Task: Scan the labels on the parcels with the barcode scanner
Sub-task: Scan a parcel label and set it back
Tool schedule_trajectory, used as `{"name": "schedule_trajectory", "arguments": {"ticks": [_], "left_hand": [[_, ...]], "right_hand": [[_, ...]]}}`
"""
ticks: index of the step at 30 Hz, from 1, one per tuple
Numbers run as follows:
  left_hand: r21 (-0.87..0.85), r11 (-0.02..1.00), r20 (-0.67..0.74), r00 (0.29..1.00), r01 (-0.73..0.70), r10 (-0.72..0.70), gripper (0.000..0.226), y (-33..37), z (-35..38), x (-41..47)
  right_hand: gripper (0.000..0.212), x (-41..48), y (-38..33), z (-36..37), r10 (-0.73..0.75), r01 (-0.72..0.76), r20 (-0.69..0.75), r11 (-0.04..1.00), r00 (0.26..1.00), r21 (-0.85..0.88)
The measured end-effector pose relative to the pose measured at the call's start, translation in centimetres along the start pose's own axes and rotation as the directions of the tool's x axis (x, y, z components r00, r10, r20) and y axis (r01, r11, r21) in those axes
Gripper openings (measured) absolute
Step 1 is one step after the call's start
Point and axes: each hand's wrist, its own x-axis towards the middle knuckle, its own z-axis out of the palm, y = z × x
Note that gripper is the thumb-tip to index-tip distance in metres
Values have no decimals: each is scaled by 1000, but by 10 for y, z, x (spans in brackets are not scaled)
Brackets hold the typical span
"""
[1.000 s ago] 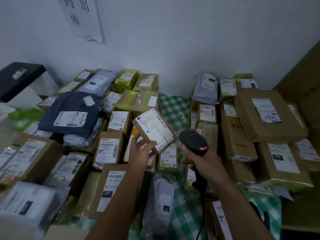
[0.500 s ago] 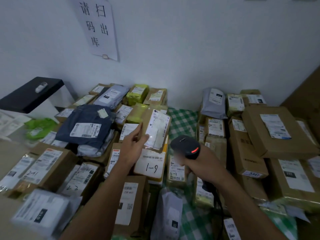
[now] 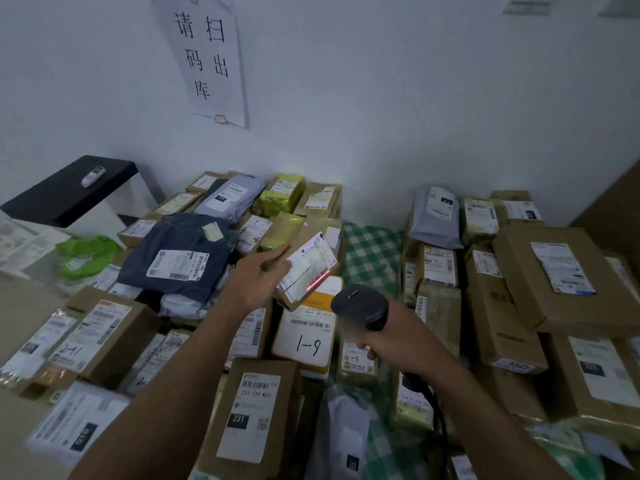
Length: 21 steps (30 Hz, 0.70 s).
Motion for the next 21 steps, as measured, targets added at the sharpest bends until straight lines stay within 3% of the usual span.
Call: {"name": "schedule_trajectory", "arguments": {"ticks": [16, 21], "left_hand": [[21, 1000, 13, 1000, 22, -23, 47, -16, 1, 4], [-74, 997, 13, 1000, 30, -29, 47, -3, 7, -8]], "right_hand": [[35, 10, 9, 5, -24, 23, 50, 1000, 998, 22], [28, 6, 9, -3, -5, 2, 42, 998, 999, 66]]}}
